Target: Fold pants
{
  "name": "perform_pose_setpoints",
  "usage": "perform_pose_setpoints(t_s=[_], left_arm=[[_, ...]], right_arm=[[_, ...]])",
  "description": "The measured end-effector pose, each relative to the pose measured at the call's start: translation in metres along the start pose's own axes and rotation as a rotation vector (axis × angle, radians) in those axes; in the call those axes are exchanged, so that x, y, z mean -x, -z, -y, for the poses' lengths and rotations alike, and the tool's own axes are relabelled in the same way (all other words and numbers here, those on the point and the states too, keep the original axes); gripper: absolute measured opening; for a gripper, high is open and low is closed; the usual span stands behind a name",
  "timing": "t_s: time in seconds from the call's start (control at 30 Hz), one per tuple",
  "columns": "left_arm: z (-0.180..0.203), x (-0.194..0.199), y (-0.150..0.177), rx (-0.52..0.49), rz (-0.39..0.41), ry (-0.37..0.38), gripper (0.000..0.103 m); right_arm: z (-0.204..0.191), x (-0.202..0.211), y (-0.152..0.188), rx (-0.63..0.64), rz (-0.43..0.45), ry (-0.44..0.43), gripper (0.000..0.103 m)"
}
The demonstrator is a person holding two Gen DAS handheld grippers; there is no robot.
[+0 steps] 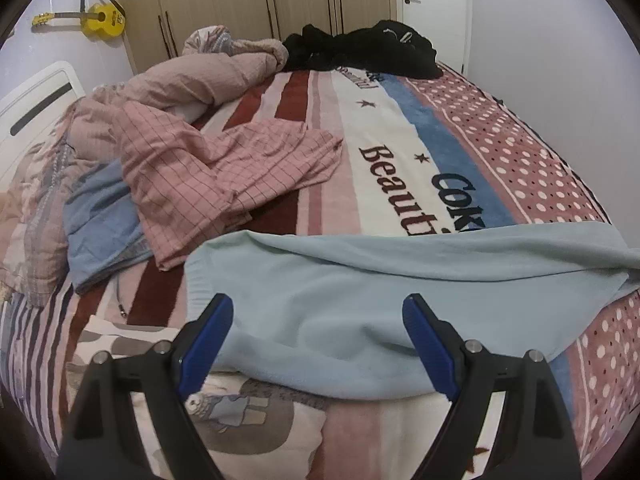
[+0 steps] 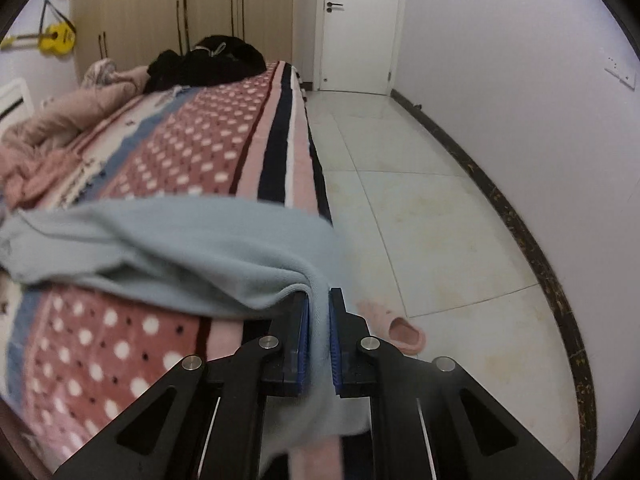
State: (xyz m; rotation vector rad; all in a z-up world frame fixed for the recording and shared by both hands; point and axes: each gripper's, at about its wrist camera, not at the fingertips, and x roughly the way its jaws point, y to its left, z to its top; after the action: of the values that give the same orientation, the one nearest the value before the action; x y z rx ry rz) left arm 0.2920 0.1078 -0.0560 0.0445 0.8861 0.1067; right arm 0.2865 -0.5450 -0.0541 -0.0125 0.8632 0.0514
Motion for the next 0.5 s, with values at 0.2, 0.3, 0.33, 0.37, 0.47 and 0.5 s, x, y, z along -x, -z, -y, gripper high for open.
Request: perform_pose_setpoints(t_s=[0.2, 0.3, 0.33, 0.37, 0.47, 0.5], left_arm=[[0.003, -0.014, -0.004, 0.008, -0.018, 0.002, 0.084], [0.006, -0.02, -0.008, 0.009, -0.031, 0.002, 0.084], [0.006, -0.022, -0.01, 0.007, -0.035, -0.004, 0.084], [0.007, -0.025, -0.011, 0.004, -0.038, -0.012, 0.084], [0.008, -0.035, -0.015, 0.004, -0.055, -0.041, 0.084], [0.007, -0.039, -0.016, 0.012, -0.063, -0.042, 0.084]], right_arm=[[0.029, 0.013, -0.042, 0.007, -0.131, -0.097, 0.004], [0.031, 0.017, -0.059, 0.016, -0.215, -0.145, 0.004], [0.031, 0.016, -0.063, 0.026, -0.234, -0.147, 0.004], [0.032, 0.016, -0.066, 0.039, -0.253, -0.142, 0.004], [0.047, -0.005, -0.074, 0.024, -0.327, -0.125, 0.004], [0.054, -0.017, -0.074, 0.008, -0.352, -0.115, 0.004]])
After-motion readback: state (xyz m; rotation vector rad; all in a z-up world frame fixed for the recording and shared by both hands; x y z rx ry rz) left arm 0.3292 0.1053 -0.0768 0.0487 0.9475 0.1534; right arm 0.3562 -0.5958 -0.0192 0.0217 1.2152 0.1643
